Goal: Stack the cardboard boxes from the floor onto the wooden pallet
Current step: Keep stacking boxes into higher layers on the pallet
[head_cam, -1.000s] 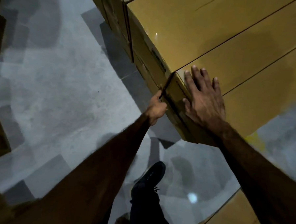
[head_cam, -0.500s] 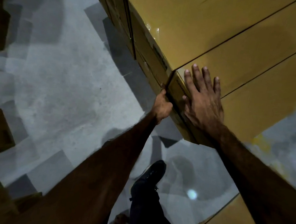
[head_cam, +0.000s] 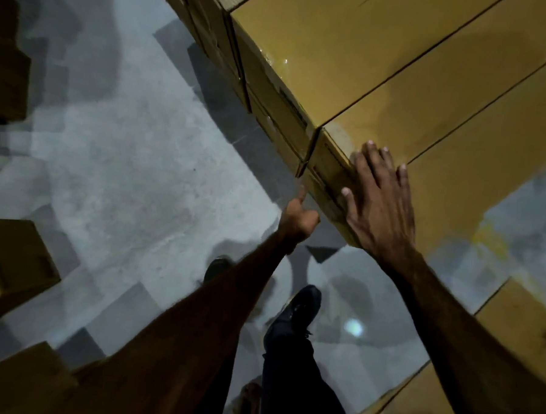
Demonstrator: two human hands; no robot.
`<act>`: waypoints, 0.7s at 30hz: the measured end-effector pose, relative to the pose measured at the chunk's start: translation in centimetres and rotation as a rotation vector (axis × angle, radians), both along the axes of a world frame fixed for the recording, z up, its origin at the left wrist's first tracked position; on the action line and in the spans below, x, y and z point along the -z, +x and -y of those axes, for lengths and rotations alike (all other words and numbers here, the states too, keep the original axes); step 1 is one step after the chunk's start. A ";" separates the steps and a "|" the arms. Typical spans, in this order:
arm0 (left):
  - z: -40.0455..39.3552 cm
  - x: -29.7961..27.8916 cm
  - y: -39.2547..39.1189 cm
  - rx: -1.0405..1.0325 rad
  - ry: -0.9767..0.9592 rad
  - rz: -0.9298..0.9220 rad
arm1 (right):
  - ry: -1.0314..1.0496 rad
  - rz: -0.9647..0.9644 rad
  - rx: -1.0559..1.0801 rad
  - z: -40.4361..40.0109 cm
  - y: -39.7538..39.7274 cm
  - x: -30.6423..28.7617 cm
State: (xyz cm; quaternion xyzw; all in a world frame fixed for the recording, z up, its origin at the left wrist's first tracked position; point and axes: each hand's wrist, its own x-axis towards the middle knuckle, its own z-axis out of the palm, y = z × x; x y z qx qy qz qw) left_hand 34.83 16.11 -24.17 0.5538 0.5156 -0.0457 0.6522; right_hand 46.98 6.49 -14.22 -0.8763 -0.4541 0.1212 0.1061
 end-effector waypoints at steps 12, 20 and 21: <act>5.8 -8.5 0.3 0.716 1.045 0.571 | 0.420 -0.356 1.167 14.7 -5.8 3.0; 4.9 -12.3 9.4 1.363 1.388 0.691 | 0.708 -1.079 1.501 13.3 -3.7 9.8; 4.8 -12.2 10.2 1.422 1.391 0.637 | 0.736 -1.128 1.506 12.9 -3.4 9.9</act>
